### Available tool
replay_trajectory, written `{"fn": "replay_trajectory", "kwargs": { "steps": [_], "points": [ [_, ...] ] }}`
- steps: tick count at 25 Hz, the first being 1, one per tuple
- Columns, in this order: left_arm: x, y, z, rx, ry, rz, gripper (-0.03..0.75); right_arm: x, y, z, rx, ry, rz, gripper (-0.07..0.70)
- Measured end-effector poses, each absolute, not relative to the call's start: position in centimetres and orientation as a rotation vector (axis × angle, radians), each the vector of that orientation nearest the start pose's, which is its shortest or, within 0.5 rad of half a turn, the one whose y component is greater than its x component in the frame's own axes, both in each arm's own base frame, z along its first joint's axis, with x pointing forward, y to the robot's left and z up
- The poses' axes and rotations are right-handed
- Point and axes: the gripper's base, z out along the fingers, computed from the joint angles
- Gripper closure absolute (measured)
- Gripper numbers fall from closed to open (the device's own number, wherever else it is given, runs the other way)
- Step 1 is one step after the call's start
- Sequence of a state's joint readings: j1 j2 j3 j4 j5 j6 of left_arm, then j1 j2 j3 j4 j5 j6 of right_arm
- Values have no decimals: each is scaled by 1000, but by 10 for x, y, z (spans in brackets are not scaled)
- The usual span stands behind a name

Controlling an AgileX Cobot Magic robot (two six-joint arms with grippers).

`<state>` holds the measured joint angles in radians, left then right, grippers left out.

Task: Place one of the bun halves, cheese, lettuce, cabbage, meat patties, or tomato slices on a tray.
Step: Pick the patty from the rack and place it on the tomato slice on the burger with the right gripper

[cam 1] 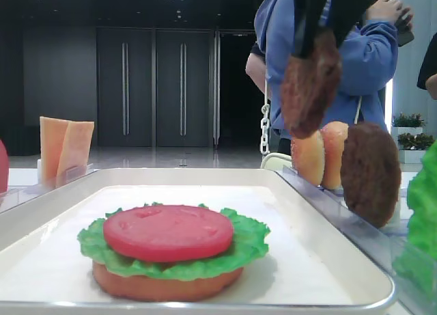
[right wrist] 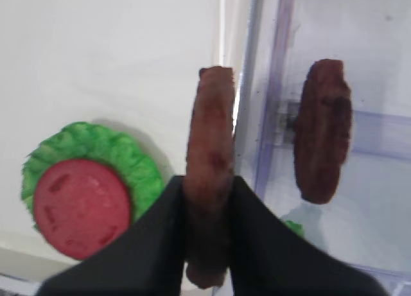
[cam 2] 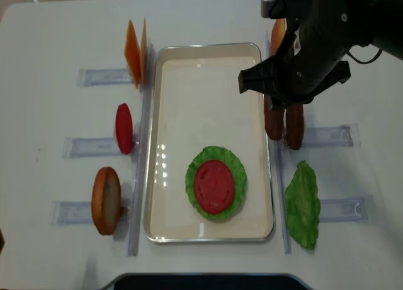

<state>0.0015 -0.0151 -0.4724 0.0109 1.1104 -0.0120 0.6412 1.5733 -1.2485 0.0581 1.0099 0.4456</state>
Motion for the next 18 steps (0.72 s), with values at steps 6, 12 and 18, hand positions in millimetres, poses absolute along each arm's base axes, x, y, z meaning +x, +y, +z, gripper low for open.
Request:
{"fn": "replay_trajectory", "kwargs": {
  "steps": [6, 12, 18],
  "points": [
    [-6, 1, 266, -15, 2106, 7, 702, 239, 203, 292, -347, 2870, 541, 477],
    [-6, 1, 266, -15, 2106, 7, 702, 229, 219, 295, -466, 2841, 696, 477],
    [-6, 1, 266, -15, 2106, 7, 702, 217, 230, 278, -509, 2803, 962, 477]
  ]
}}
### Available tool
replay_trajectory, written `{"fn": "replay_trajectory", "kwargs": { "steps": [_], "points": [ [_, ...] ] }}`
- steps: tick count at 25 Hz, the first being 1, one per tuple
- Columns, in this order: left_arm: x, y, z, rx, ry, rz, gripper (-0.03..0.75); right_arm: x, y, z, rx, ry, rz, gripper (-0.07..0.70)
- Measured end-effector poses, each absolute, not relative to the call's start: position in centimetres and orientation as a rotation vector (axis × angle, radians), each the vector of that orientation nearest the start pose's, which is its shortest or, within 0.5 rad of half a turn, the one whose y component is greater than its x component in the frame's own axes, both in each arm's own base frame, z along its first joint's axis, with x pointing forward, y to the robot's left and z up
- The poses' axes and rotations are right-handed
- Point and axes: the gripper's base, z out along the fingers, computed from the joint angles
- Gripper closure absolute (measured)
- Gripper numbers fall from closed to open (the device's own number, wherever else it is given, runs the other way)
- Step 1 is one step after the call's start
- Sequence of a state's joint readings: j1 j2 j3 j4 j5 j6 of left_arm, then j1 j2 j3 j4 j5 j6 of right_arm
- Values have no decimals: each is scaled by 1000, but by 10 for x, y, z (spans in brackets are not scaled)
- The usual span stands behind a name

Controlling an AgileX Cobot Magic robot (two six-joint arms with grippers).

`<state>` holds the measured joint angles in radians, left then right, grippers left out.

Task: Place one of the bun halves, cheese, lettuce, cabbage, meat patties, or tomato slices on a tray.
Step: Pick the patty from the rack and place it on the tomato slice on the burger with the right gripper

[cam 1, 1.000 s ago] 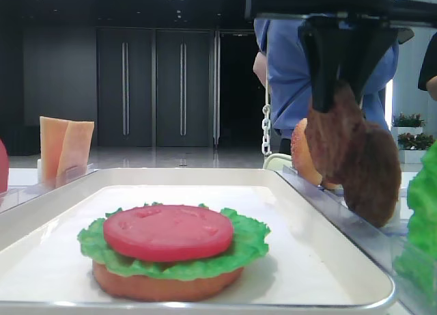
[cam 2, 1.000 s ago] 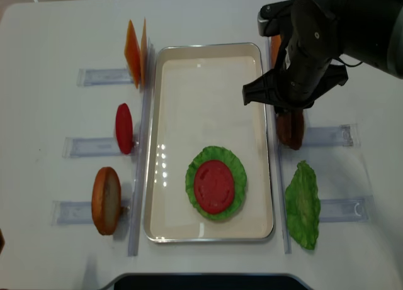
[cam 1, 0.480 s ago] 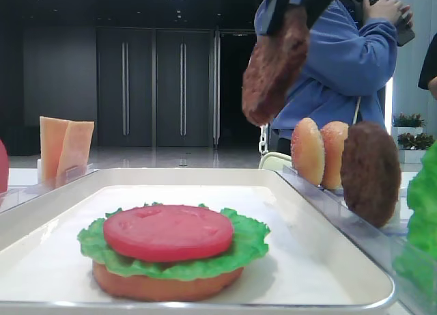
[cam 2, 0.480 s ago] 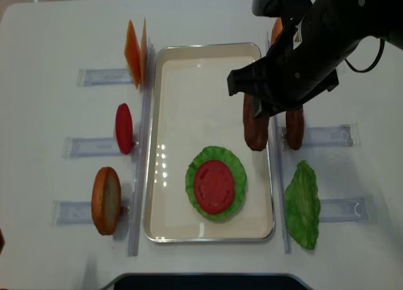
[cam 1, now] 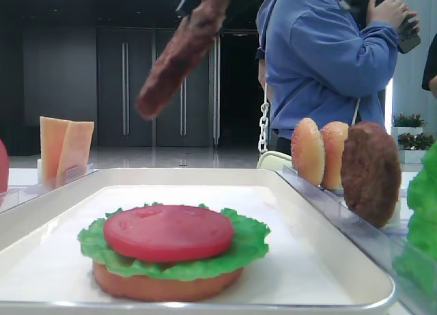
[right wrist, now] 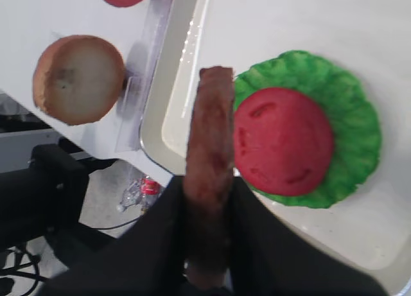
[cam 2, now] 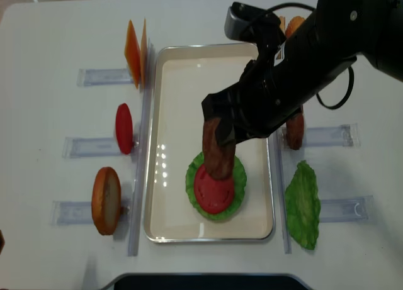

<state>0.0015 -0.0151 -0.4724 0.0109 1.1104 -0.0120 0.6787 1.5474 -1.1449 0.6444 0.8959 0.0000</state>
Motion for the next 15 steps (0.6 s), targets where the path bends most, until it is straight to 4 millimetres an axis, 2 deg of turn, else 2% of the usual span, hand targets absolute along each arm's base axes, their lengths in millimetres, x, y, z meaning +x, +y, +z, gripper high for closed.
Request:
{"fn": "replay_trajectory", "kwargs": {
  "steps": [7, 15],
  "points": [
    [-6, 1, 266, -15, 2106, 7, 702, 205, 235, 253, -516, 2706, 1214, 477],
    [-6, 1, 266, -15, 2106, 7, 702, 210, 247, 233, -546, 2645, 1354, 477]
  ]
}}
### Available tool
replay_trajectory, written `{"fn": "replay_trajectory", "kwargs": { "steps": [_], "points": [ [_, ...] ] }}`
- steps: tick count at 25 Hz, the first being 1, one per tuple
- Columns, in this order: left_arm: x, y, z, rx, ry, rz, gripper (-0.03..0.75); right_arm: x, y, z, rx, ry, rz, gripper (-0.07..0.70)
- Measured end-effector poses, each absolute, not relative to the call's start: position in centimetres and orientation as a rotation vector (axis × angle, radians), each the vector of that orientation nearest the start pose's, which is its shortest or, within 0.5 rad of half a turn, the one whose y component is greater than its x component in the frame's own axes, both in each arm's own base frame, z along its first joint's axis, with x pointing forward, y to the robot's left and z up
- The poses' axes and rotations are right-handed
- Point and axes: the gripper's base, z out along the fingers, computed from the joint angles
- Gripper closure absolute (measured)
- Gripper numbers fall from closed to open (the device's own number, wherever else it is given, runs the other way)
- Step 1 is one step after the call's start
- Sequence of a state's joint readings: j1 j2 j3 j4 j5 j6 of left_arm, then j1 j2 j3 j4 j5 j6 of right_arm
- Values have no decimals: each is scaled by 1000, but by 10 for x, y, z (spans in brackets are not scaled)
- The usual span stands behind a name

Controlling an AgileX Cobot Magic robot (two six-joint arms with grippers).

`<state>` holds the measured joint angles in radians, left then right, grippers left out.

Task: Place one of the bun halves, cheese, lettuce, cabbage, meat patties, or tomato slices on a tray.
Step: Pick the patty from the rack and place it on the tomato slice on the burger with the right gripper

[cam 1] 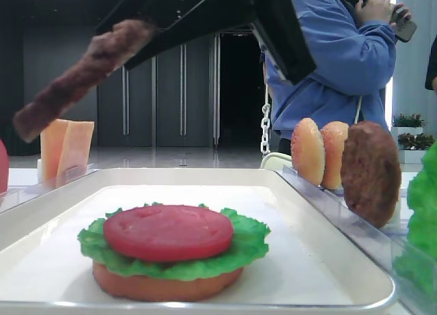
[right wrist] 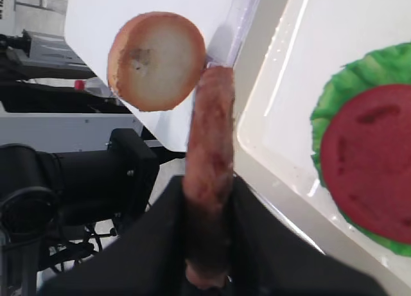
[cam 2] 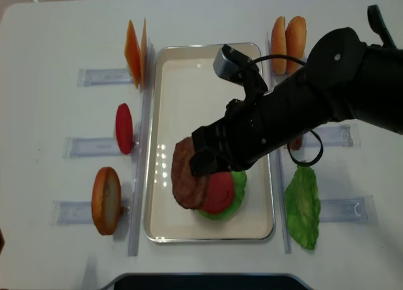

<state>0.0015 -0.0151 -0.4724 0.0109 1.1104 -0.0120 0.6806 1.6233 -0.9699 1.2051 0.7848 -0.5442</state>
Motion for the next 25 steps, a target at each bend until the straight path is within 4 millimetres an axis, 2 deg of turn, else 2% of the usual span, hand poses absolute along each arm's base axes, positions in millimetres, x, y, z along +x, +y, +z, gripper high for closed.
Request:
{"fn": "replay_trajectory", "kwargs": {
  "steps": [5, 14, 25],
  "points": [
    [-6, 1, 266, -15, 2106, 7, 702, 216, 253, 220, -565, 2630, 1410, 477],
    [-6, 1, 266, -15, 2106, 7, 702, 236, 238, 203, -510, 2668, 1431, 477],
    [-6, 1, 266, -15, 2106, 7, 702, 247, 228, 182, -477, 2735, 1479, 477]
  ]
}}
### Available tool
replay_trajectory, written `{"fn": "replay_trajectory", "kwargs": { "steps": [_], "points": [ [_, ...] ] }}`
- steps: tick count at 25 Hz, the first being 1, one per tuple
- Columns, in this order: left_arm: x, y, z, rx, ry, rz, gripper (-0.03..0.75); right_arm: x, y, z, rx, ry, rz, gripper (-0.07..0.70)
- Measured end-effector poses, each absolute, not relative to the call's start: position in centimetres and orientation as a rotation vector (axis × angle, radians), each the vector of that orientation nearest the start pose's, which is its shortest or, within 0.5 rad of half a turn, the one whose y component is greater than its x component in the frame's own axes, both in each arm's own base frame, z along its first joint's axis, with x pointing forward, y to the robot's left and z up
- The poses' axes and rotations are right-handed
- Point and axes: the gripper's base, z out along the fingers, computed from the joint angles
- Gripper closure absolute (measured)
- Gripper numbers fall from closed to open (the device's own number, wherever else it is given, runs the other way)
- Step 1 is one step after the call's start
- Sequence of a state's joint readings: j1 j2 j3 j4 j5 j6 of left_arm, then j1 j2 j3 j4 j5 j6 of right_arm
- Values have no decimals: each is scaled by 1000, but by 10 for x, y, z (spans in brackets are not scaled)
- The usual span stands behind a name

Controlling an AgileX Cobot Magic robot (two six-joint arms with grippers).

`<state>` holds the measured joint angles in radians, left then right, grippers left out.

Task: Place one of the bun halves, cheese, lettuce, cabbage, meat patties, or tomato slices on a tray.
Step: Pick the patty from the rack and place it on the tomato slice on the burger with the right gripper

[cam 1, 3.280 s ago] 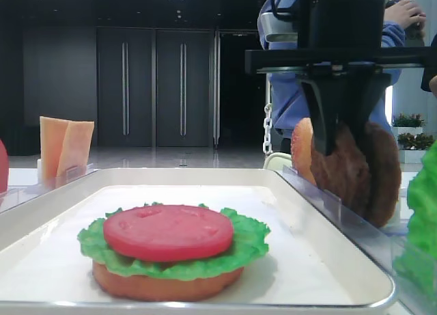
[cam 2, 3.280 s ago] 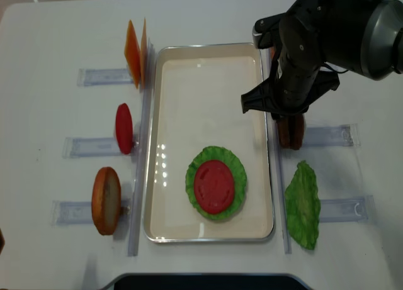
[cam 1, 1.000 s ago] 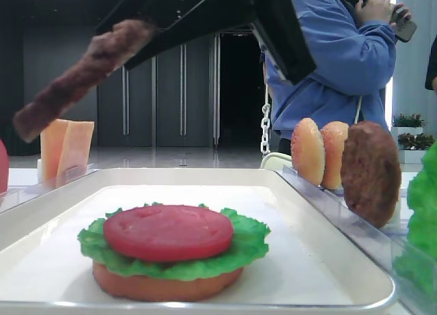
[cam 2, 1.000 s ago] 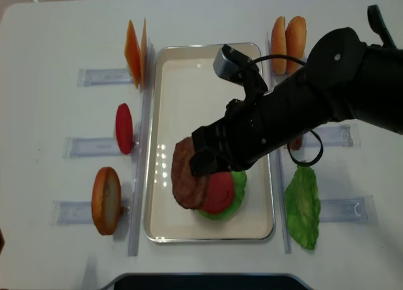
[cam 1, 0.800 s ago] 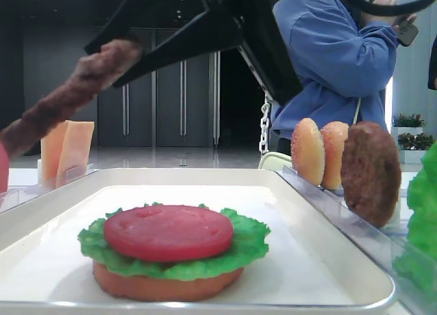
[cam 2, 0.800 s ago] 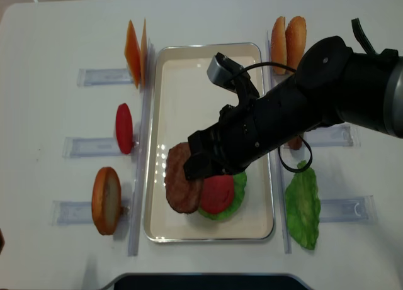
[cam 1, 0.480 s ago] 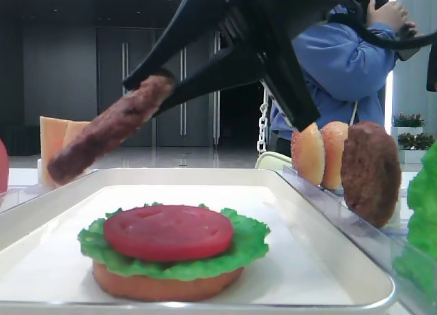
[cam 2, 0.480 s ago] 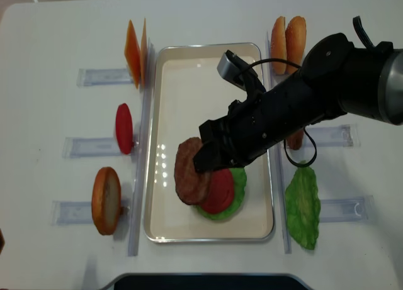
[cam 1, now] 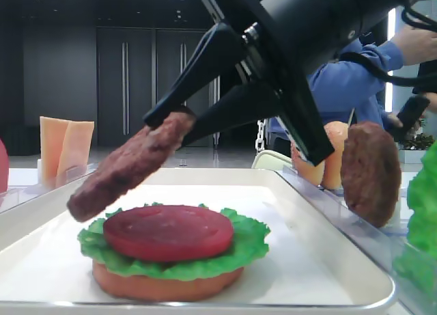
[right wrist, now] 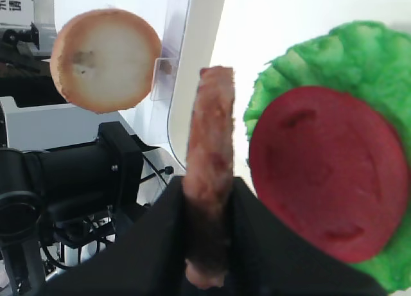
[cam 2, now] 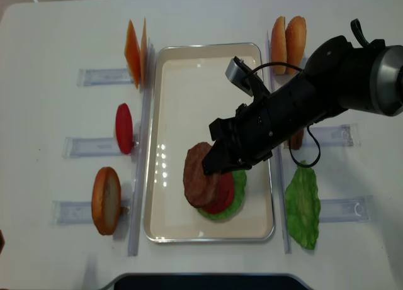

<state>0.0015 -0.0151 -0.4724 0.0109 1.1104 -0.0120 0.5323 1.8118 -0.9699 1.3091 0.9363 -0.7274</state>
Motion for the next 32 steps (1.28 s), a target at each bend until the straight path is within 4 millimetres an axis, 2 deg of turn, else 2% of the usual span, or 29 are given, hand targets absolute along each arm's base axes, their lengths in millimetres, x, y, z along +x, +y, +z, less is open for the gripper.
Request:
{"fn": "replay_trajectory", "kwargs": {
  "steps": [5, 19, 22, 32],
  "points": [
    [-6, 1, 266, -15, 2106, 7, 702, 251, 226, 174, -464, 2749, 1485, 477],
    [-6, 1, 266, -15, 2106, 7, 702, 253, 222, 173, -484, 2745, 1466, 475],
    [-6, 1, 266, -15, 2106, 7, 702, 253, 222, 173, -485, 2745, 1467, 440],
    [-6, 1, 266, -15, 2106, 7, 702, 252, 219, 169, -524, 2780, 1399, 233]
  ]
}}
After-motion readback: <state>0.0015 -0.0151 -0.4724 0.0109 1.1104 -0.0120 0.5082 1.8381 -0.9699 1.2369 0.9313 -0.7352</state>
